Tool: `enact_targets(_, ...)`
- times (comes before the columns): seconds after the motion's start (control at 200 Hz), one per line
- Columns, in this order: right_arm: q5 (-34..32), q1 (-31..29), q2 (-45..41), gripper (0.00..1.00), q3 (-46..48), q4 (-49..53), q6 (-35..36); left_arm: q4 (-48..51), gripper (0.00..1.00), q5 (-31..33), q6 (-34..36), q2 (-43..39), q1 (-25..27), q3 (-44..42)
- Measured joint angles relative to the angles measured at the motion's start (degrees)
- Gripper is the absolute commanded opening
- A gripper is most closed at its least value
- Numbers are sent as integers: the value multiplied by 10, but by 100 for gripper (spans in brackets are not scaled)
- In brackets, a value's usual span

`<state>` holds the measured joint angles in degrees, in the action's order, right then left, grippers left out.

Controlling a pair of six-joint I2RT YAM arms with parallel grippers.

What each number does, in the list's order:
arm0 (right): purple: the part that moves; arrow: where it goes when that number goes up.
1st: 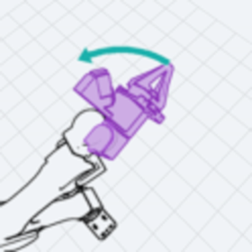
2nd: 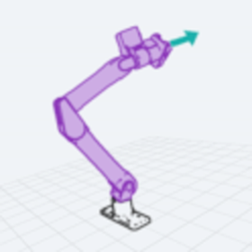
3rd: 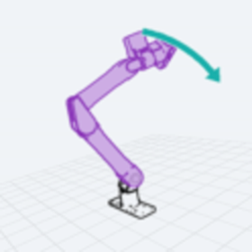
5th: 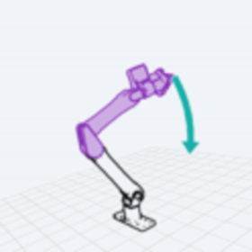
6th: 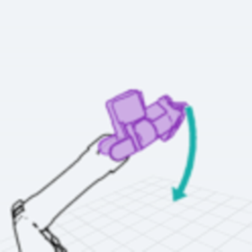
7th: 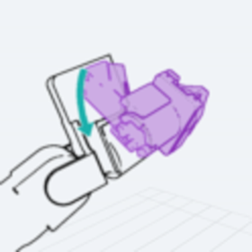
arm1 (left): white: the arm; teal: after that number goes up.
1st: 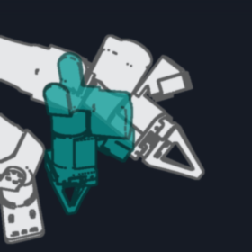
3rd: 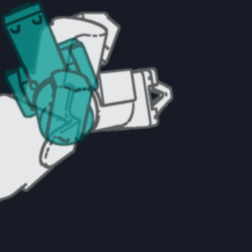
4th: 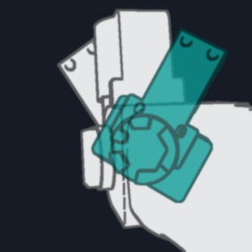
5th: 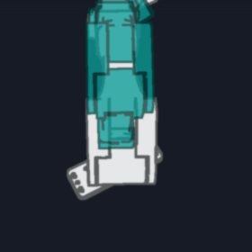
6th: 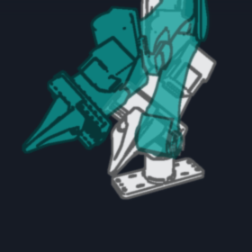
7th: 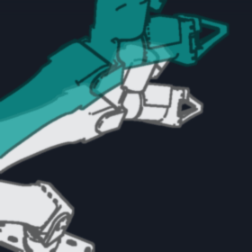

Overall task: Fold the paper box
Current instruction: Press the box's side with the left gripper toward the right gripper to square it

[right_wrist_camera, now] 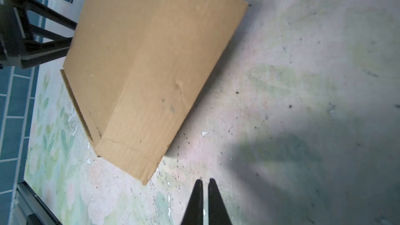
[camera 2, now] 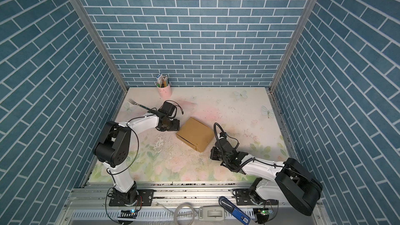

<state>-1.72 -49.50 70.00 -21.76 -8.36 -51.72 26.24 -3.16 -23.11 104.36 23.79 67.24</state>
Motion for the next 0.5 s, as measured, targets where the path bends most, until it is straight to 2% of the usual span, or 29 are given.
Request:
enact_targets(0.27, -47, 2, -28, 10, -49, 106, 23, -9, 72, -12, -6, -38, 23, -35)
enact_targets(0.5, -54, 41, -29, 10, -107, 176, 53, -2, 72, 0, -5, -41, 24, -41)
